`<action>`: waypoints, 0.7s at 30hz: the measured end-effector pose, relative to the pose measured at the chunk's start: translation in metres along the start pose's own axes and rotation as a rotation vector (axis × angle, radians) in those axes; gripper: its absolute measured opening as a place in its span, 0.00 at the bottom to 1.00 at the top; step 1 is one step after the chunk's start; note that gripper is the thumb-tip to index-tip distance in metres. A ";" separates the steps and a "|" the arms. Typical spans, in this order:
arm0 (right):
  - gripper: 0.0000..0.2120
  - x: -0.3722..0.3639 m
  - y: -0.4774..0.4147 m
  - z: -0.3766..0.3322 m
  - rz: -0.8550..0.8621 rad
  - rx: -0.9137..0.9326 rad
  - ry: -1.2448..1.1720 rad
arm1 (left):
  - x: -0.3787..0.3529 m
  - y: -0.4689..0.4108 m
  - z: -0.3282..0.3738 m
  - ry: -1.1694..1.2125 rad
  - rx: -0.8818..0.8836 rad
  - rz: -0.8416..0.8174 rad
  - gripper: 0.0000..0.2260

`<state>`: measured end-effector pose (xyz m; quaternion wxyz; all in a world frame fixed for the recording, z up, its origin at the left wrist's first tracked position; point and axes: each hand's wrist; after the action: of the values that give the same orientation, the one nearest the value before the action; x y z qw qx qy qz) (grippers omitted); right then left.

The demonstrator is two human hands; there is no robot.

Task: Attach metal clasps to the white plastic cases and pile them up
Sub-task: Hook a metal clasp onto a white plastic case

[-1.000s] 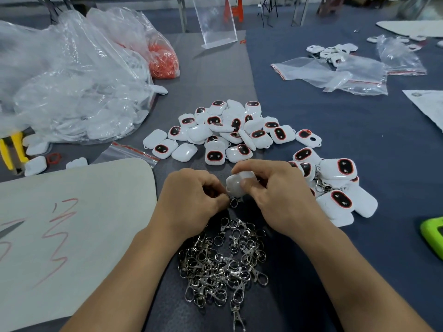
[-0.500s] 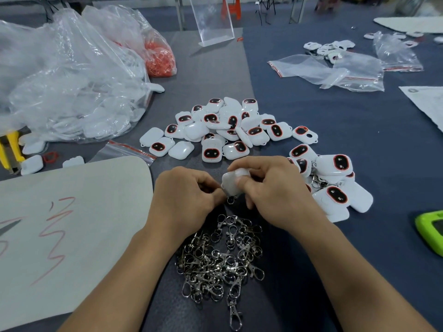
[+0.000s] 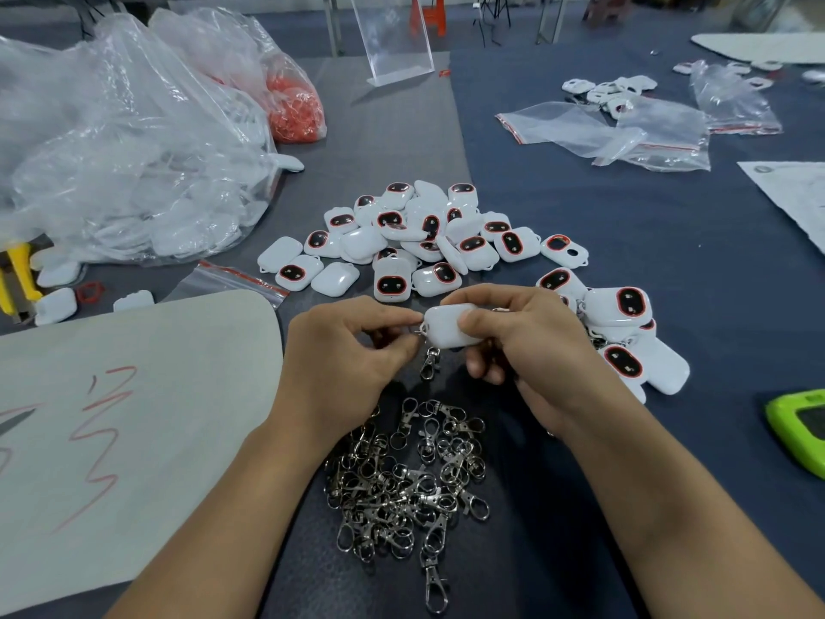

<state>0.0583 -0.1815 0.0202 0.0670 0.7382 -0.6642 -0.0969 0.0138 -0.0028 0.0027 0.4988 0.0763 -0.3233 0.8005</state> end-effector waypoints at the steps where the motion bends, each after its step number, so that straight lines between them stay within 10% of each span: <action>1: 0.10 0.001 0.000 -0.001 -0.004 -0.013 -0.010 | 0.000 0.000 0.000 0.013 -0.005 0.004 0.11; 15: 0.11 -0.008 0.007 0.002 -0.002 0.124 -0.002 | 0.008 0.003 0.004 -0.179 -0.101 -0.085 0.06; 21: 0.10 -0.004 0.008 -0.005 -0.030 -0.104 -0.239 | 0.000 0.001 0.011 0.310 0.240 -0.012 0.08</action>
<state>0.0512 -0.1781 0.0274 0.0239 0.7269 -0.6503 -0.2195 0.0110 -0.0093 0.0112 0.5346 0.0131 -0.1445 0.8326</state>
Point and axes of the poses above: each hand's wrist, its own y-axis away from the middle knuckle, its own x-axis out of the back of the hand, z = x × y, and after that the axes turned 9 degrees about z, right-handed
